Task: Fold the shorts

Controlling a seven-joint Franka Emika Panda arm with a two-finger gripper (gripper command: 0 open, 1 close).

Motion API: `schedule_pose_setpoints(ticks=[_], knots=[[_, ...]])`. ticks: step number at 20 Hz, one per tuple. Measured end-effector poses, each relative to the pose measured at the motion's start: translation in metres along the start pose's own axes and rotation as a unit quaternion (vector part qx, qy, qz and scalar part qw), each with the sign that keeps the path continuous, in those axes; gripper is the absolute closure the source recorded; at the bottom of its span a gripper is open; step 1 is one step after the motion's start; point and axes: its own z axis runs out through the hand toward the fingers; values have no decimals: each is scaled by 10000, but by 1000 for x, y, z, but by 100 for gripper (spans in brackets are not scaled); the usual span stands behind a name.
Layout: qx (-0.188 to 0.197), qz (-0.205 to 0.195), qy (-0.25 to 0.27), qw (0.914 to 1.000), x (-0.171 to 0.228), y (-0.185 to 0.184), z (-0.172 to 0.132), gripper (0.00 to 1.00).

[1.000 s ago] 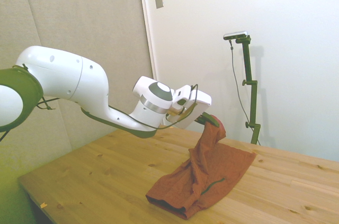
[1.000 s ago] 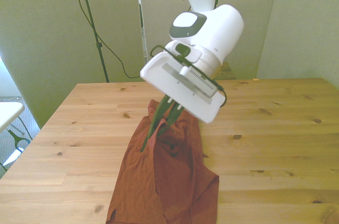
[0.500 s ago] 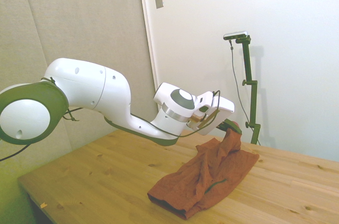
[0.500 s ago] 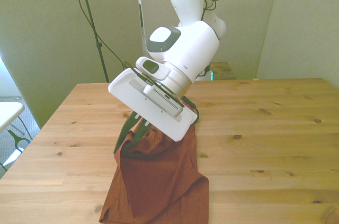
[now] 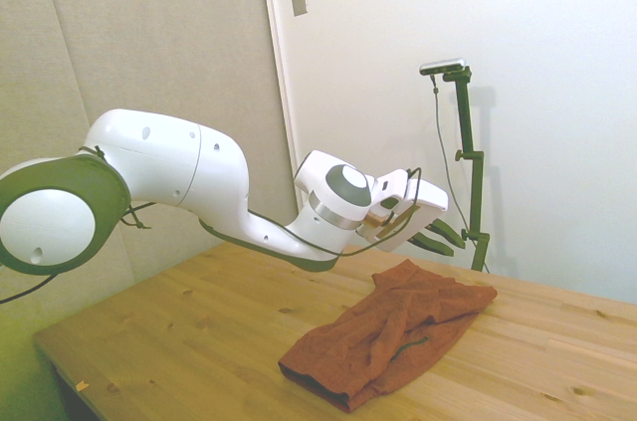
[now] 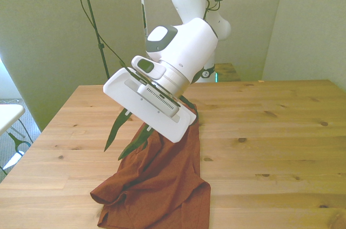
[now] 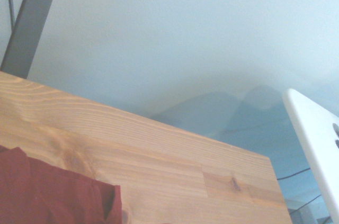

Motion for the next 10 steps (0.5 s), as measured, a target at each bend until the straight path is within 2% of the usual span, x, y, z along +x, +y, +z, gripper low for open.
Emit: schedule_pose_setpoints(ticks=[3, 5, 8, 10], knots=[[169, 215, -788, 9965, -13, -4, -30, 0], [312, 278, -1322, 9903, -34, -20, -72, 0], [414, 289, -2244, 9732, -76, -42, -151, 0], [389, 285, -2895, 9560, -108, -43, -202, 0]])
